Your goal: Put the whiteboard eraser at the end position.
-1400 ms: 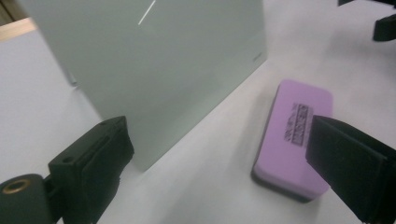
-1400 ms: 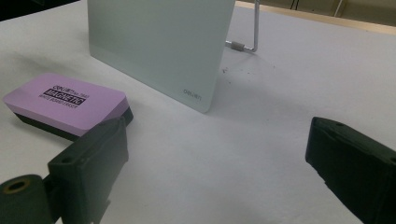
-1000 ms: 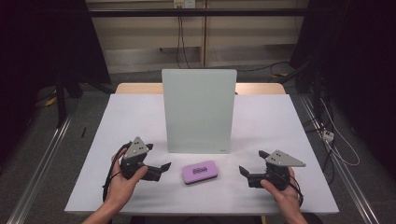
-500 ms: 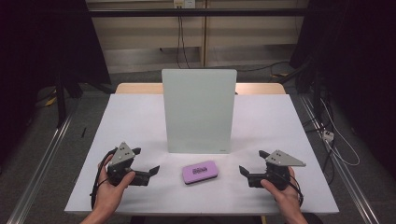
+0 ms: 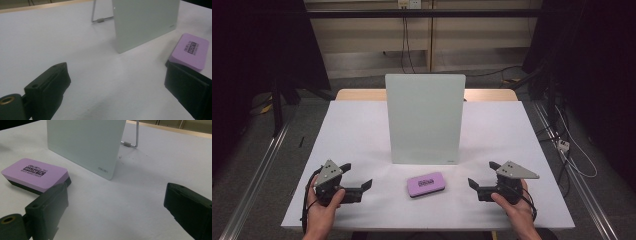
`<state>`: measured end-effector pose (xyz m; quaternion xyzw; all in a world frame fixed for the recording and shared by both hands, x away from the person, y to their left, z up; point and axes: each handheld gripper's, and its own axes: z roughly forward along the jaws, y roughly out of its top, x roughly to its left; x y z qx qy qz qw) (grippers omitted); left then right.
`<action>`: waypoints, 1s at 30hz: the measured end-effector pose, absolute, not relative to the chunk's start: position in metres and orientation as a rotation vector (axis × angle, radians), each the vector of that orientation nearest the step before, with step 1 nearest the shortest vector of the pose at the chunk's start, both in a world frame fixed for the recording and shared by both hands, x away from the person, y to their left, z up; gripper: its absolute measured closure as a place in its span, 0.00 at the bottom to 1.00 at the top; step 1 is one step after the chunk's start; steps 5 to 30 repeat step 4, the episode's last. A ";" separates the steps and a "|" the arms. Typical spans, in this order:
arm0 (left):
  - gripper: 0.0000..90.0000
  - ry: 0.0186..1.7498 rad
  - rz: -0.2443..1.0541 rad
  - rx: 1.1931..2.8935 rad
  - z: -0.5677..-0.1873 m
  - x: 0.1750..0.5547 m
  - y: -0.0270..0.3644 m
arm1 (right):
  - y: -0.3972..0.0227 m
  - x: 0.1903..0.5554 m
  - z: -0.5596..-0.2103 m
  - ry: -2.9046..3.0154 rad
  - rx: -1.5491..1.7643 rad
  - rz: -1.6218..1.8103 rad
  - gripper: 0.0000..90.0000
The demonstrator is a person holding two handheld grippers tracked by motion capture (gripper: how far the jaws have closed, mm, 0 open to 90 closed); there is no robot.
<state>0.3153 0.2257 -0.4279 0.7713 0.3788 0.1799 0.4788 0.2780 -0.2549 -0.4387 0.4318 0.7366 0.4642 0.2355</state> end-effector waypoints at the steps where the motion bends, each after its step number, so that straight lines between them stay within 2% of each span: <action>1: 0.06 0.934 0.438 1.874 -0.429 0.316 0.226 | -0.255 0.278 -0.439 2.022 1.183 1.273 0.06; 30: 0.06 0.941 0.430 1.886 -0.431 0.317 0.225 | -0.255 0.279 -0.439 2.022 1.185 1.272 0.06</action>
